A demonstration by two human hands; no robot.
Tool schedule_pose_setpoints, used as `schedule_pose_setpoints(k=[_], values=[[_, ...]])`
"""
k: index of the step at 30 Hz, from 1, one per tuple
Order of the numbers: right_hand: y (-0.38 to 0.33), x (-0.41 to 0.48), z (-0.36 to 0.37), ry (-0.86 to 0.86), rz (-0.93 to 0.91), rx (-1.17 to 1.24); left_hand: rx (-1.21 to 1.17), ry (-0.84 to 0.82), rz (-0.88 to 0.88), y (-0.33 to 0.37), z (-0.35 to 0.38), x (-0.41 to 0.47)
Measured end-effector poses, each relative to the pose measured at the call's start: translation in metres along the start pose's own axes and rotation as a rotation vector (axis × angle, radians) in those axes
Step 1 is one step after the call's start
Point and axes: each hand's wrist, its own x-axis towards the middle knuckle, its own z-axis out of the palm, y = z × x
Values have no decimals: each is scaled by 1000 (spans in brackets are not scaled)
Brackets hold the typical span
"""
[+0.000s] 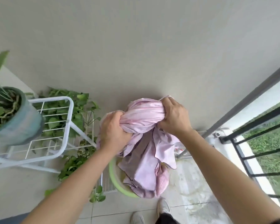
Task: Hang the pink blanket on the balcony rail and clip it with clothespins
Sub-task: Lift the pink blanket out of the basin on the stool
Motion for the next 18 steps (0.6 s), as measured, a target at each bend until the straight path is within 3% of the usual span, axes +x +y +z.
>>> schedule_pose_setpoints(k=[4,11,14,16,18], values=[[-26,10,-91,145,76,-3,-31,-38,62,62,-44,21],[-54,11,-216,391,123,92,-74,-313,193,160,-96,40],[-51,0,-267,320,130,-67,111,-100,401,192,-128,51],[-44,-8,-290,185,135,-193,66,73,485,210,-146,60],[-36,-17,-302,6,156,-172,-22,168,507,233,-161,67]])
